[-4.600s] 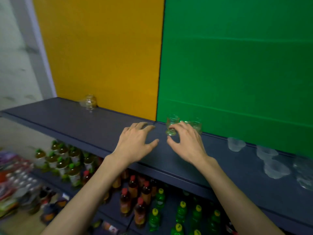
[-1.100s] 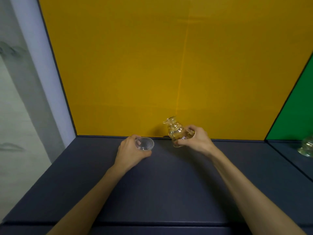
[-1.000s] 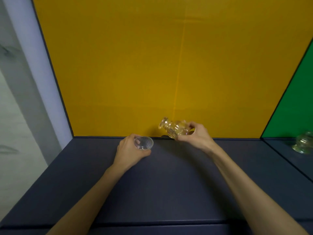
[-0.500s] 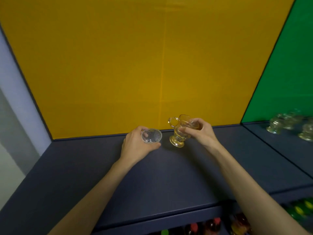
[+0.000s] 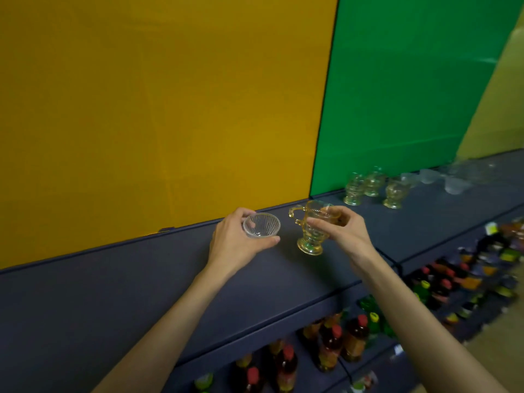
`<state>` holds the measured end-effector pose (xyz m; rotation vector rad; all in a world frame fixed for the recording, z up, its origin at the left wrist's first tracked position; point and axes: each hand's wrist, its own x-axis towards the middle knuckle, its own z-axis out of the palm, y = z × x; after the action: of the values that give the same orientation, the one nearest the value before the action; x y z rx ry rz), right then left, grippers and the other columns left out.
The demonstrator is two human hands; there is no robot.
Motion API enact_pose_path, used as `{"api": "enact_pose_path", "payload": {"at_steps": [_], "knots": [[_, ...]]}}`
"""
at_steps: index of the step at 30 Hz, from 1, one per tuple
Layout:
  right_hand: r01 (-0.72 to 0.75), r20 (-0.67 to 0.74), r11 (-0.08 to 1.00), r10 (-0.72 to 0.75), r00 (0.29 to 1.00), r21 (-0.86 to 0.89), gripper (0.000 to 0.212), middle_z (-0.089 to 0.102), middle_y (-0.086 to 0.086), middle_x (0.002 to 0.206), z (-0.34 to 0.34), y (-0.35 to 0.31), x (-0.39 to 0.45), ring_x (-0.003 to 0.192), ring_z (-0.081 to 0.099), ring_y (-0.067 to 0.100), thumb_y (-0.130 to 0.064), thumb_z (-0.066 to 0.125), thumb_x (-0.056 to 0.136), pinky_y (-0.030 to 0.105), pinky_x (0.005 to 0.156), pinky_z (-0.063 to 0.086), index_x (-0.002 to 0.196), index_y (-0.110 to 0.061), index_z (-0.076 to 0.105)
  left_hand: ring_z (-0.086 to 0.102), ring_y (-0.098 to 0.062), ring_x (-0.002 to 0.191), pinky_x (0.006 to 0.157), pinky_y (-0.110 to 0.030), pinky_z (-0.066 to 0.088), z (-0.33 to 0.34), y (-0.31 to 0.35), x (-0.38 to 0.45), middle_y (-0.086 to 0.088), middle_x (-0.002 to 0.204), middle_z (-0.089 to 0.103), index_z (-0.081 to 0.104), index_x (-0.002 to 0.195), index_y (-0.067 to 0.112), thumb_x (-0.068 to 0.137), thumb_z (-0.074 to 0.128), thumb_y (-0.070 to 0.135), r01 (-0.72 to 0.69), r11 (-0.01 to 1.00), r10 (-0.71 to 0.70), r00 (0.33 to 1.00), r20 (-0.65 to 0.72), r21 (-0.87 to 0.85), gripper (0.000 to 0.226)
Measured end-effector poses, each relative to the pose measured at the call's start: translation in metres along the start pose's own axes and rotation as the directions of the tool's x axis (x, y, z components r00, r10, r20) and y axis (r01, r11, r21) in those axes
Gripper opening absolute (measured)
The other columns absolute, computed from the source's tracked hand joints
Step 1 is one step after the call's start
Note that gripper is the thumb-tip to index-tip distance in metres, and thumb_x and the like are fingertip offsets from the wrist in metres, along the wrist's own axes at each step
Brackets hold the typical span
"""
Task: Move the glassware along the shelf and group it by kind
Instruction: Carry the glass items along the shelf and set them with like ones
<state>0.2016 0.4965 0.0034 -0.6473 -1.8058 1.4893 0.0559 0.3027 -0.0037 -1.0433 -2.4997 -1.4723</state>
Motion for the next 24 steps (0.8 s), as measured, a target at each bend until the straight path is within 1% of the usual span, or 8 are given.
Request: {"api": "enact_pose_path", "payload": {"at_steps": [2,6,10,13,16,19,21,24], "knots": [[-0.003,-0.013,1.0,0.003,1.0,-0.012,0.048,0.07,0.006,0.096,-0.038,0.004,-0.004,0.085,0.064,0.015,-0.026,0.093,0.065,0.026,0.073,0.052,0.103,-0.009,0.068,0.065,-0.007,0.091,0.076,-0.035,0.056,0.026,0.022,-0.005,0.015,0.101,0.067,0.062,0.11,0.035,0.047,0.085,0.069,-0.005,1.0,0.005,1.0,0.005,-0.01,0.075],[-0.004,-0.034,0.999,0.002,0.999,-0.042,0.046,0.072,0.004,0.098,-0.116,0.013,-0.007,0.088,0.066,0.014,-0.027,0.094,0.063,0.023,0.075,0.051,0.1,-0.015,0.069,0.065,-0.008,0.092,0.077,-0.036,0.056,0.081,0.067,-0.02,0.017,0.101,0.065,0.061,0.106,0.037,0.051,0.087,0.064,-0.006,1.0,0.006,1.0,0.011,-0.018,0.067],[-0.004,-0.039,0.996,0.0,0.999,-0.09,0.053,0.074,0.003,0.103,-0.187,0.023,-0.006,0.097,0.069,0.017,-0.034,0.095,0.058,0.032,0.087,0.056,0.101,-0.018,0.071,0.064,-0.009,0.093,0.077,-0.032,0.054,0.132,0.108,-0.035,0.016,0.102,0.066,0.061,0.106,0.035,0.054,0.089,0.06,-0.002,1.0,0.003,1.0,0.015,-0.028,0.064],[-0.01,-0.017,0.991,0.008,1.0,-0.131,0.057,0.076,-0.001,0.099,-0.229,0.032,-0.006,0.095,0.071,0.015,-0.042,0.096,0.054,0.032,0.085,0.057,0.101,-0.02,0.072,0.063,-0.01,0.094,0.076,-0.029,0.051,0.162,0.128,-0.043,0.015,0.1,0.065,0.061,0.106,0.034,0.056,0.09,0.054,0.018,0.999,-0.018,1.0,-0.006,-0.03,0.061],[-0.019,-0.006,0.985,0.019,1.0,-0.174,0.065,0.076,-0.003,0.095,-0.259,0.041,0.002,0.092,0.072,0.014,-0.053,0.095,0.046,0.038,0.086,0.058,0.099,-0.021,0.072,0.064,-0.011,0.094,0.075,-0.028,0.049,0.187,0.143,-0.046,0.012,0.1,0.068,0.062,0.104,0.033,0.055,0.091,0.055,0.037,0.999,-0.038,0.999,-0.029,-0.02,0.061],[-0.019,0.001,0.981,0.019,1.0,-0.194,0.075,0.075,-0.004,0.097,-0.274,0.047,0.018,0.093,0.071,0.013,-0.062,0.092,0.041,0.042,0.088,0.058,0.101,-0.023,0.071,0.064,-0.011,0.093,0.077,-0.028,0.051,0.205,0.154,-0.044,0.011,0.1,0.068,0.063,0.104,0.032,0.056,0.091,0.054,0.053,0.999,-0.054,0.998,-0.035,-0.008,0.06],[-0.005,0.011,0.976,0.007,1.0,-0.217,0.08,0.074,-0.006,0.1,-0.279,0.051,0.033,0.096,0.07,0.012,-0.066,0.09,0.039,0.041,0.091,0.057,0.105,-0.024,0.069,0.064,-0.01,0.094,0.078,-0.028,0.051,0.214,0.16,-0.038,0.011,0.101,0.068,0.063,0.106,0.031,0.056,0.09,0.055,0.063,0.998,-0.062,0.997,-0.039,-0.001,0.061],[0.03,0.038,0.968,-0.021,0.999,-0.251,0.083,0.072,-0.008,0.103,-0.281,0.056,0.059,0.099,0.068,0.01,-0.065,0.088,0.043,0.039,0.093,0.055,0.11,-0.023,0.066,0.064,-0.01,0.095,0.079,-0.03,0.053,0.225,0.163,-0.022,0.011,0.103,0.068,0.064,0.108,0.029,0.057,0.089,0.056,0.083,0.996,-0.082,0.994,-0.067,0.016,0.063]]}}
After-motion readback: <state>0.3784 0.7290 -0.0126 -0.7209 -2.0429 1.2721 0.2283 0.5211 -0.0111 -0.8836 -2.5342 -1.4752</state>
